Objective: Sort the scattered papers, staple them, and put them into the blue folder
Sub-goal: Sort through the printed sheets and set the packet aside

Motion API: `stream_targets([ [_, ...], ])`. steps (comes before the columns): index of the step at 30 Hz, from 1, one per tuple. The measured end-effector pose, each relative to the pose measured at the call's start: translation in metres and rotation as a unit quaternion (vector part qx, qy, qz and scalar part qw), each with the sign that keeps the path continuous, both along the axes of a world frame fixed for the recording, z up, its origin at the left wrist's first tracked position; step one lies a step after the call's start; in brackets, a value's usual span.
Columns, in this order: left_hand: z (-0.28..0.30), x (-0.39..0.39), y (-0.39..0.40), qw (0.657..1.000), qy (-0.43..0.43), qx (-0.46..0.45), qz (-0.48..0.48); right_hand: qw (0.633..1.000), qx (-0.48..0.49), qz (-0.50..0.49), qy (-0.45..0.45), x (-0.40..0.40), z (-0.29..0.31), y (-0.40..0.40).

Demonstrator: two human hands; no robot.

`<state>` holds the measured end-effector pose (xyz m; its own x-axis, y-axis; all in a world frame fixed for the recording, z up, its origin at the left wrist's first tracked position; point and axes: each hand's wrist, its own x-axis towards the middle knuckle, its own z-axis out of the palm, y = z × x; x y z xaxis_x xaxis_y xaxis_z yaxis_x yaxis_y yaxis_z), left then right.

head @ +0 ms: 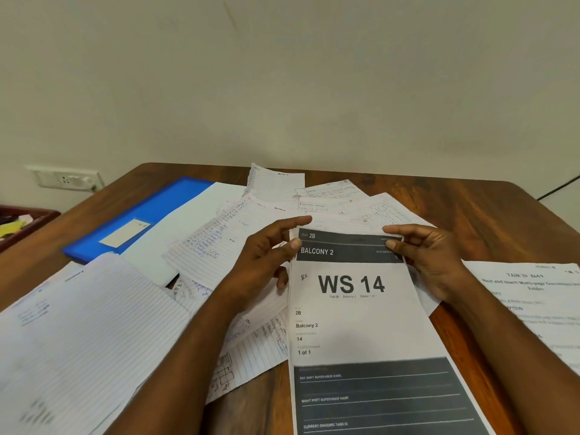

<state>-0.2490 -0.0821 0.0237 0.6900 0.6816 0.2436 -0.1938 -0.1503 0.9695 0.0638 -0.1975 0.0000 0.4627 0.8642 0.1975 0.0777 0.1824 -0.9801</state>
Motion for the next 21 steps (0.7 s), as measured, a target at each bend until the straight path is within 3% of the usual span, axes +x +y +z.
stream_targets([
  [9, 0.002, 0.000, 0.000, 0.997, -0.029, -0.073, -0.020, 0.999, -0.002, 0.027, 0.025, -0.005, 0.006, -0.001],
  [21, 0.003, -0.004, -0.003, 0.995, -0.013, -0.081, -0.056, 0.999, -0.027, 0.017, -0.008, -0.011, 0.011, 0.001],
])
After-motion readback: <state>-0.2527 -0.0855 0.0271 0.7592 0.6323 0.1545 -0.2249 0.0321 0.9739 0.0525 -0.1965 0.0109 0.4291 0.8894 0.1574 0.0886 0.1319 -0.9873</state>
